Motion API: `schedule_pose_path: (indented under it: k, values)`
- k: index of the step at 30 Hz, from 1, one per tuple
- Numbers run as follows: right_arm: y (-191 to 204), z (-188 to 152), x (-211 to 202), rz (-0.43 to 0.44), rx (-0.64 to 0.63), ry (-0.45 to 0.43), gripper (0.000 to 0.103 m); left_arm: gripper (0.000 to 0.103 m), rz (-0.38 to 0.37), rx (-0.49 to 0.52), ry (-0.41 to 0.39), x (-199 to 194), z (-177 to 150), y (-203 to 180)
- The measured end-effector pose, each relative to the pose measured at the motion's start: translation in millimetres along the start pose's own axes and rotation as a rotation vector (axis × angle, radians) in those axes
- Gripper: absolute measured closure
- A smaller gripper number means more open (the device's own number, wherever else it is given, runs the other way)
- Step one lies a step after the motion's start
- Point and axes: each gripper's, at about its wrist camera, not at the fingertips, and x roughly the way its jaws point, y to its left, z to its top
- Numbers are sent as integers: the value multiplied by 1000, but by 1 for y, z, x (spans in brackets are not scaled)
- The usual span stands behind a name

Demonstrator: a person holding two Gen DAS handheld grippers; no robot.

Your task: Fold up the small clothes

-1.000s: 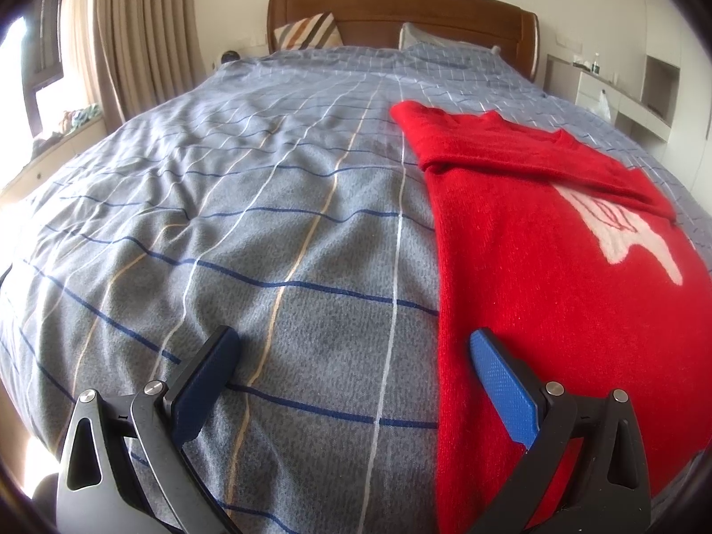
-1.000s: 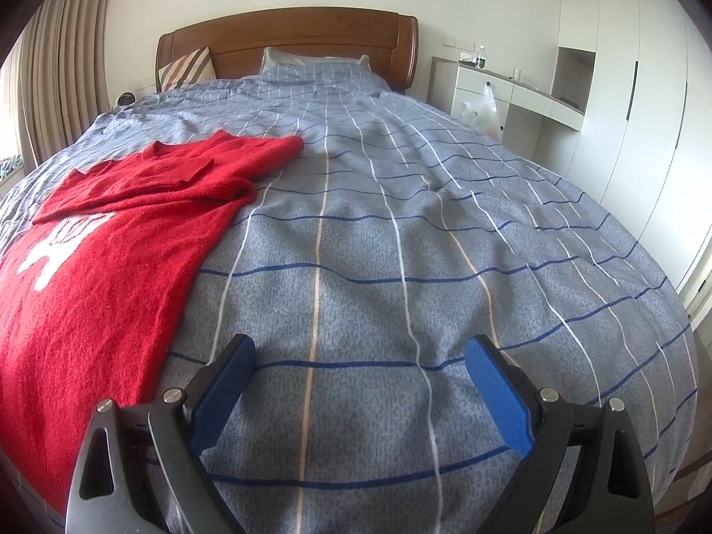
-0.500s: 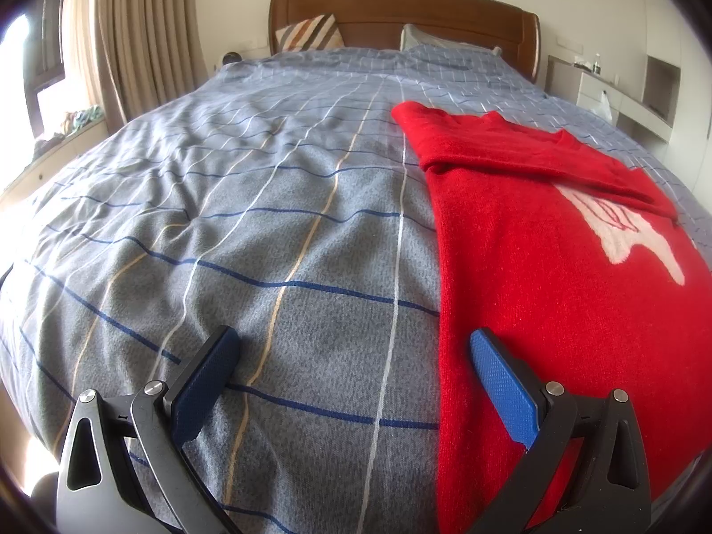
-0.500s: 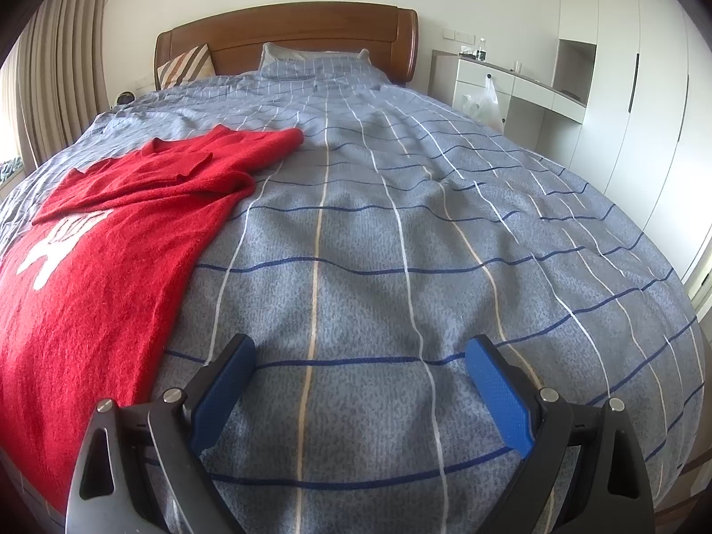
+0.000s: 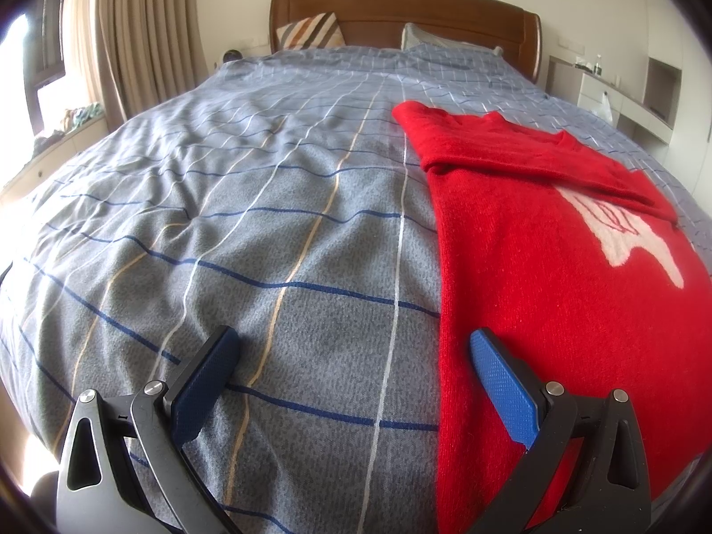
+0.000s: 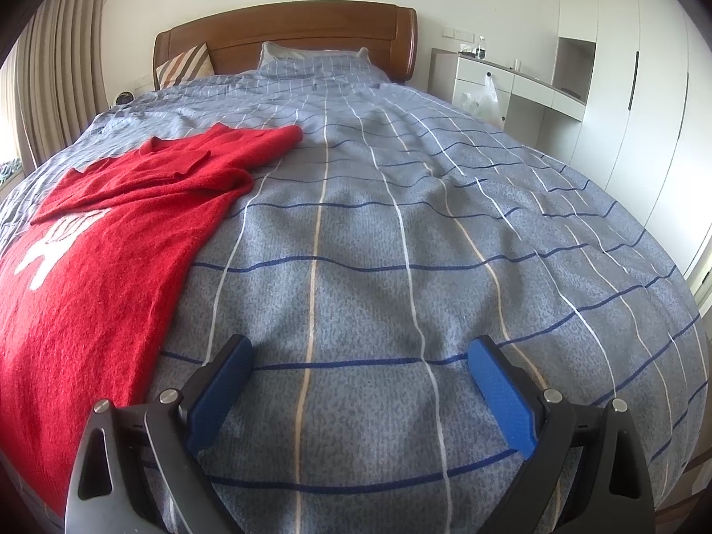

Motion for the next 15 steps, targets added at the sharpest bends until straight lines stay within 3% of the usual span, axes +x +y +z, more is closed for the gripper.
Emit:
schedule_pose_path:
  k: [15]
  values:
    - [1,0,-1,-2,0,0,6,0,0,1,0,-1,0,0]
